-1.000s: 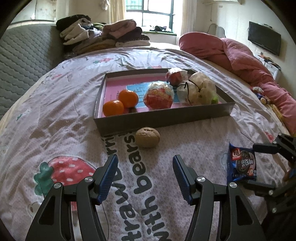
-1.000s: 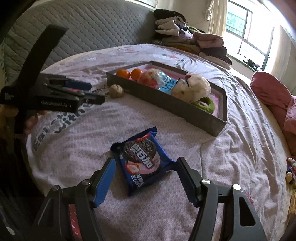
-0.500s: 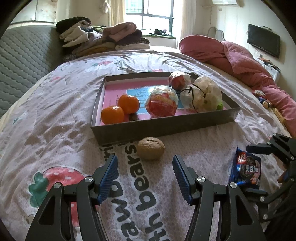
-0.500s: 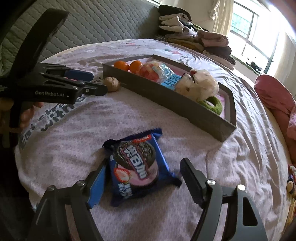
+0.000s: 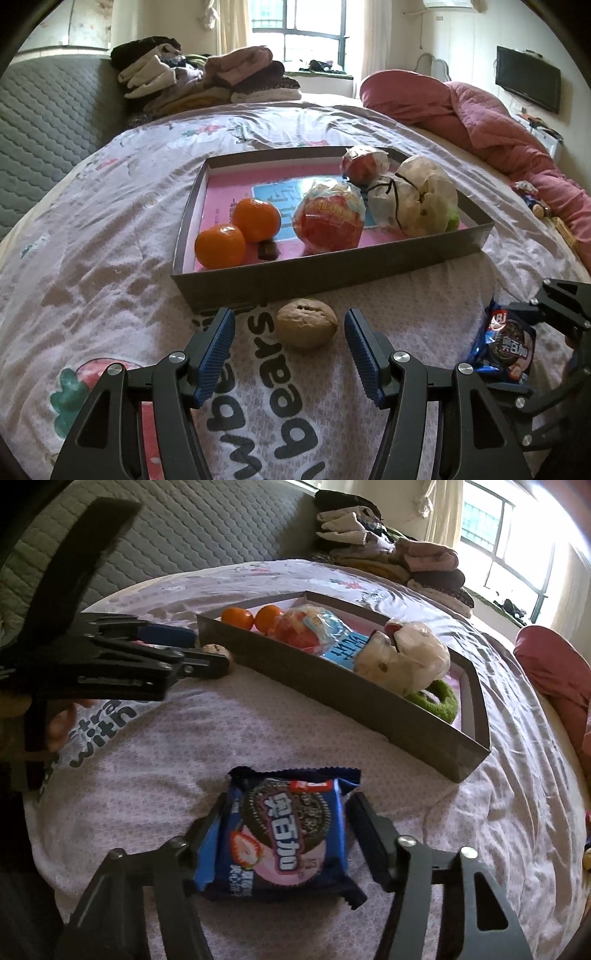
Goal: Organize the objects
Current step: 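Close the right tool on the Oreo pack while the left tool approaches the walnut, then close the left tool on the walnut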
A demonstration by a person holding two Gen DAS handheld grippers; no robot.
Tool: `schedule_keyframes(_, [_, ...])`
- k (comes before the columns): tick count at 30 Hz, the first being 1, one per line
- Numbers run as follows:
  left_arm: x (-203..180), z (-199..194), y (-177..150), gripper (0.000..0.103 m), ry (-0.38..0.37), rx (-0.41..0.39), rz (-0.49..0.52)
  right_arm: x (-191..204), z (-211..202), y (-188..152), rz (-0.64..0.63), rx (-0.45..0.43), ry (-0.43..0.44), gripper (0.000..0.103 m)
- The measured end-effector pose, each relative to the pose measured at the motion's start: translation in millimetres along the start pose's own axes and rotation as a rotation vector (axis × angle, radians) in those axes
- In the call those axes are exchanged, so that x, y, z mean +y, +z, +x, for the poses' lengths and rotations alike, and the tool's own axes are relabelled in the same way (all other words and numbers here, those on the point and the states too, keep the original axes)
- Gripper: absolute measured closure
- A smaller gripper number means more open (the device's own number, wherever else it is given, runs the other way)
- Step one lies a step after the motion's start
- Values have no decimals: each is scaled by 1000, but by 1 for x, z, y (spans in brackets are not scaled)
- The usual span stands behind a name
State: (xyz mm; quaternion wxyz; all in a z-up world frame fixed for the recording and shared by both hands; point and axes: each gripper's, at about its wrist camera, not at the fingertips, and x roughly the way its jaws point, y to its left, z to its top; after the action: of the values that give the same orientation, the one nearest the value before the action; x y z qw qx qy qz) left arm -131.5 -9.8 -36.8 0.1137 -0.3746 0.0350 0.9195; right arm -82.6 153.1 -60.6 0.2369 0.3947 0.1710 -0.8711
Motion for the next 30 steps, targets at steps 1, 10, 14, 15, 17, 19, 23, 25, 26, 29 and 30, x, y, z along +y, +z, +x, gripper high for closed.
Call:
schedule_keyframes(1, [0,4,0,40,-10,13,-5,1,0,0,-2,1,-5,47])
schedule_keyframes(10, [2,12,1,68,-47,30,-37,5,-4,-1,-6,-2,-15,50])
schedule_keyframes(14, [-2,4,3,68,-41,-2,-20,4,-12,0,4,-31,-22,51])
schedule_keyframes(15, [-4,1,3,68,-36,-13,-13,3,-15,2,10,-40,-22,51])
schedule_keyframes(17, [-8,-6,6,68,-31,-38,5,-1,-21,5,34,-66,-21,51])
schedule_keyframes(19, [-11,-11,8,68,-28,-56,16,-6,-25,9,59,-83,-17,51])
schedule_keyframes(23, [-13,-21,11,68,-21,-71,16,-18,-37,21,109,-124,-12,51])
schedule_keyframes(25, [-12,-24,13,68,-22,-75,11,-23,-41,26,118,-140,-20,51])
schedule_keyframes(26, [-12,-26,15,68,-20,-79,9,-24,-43,29,120,-146,-25,51])
schedule_keyframes(29, [-12,-29,18,68,-4,-83,3,-32,-50,39,125,-180,-39,51])
schedule_keyframes(30, [-11,-30,19,68,1,-85,0,-34,-51,43,126,-187,-41,51])
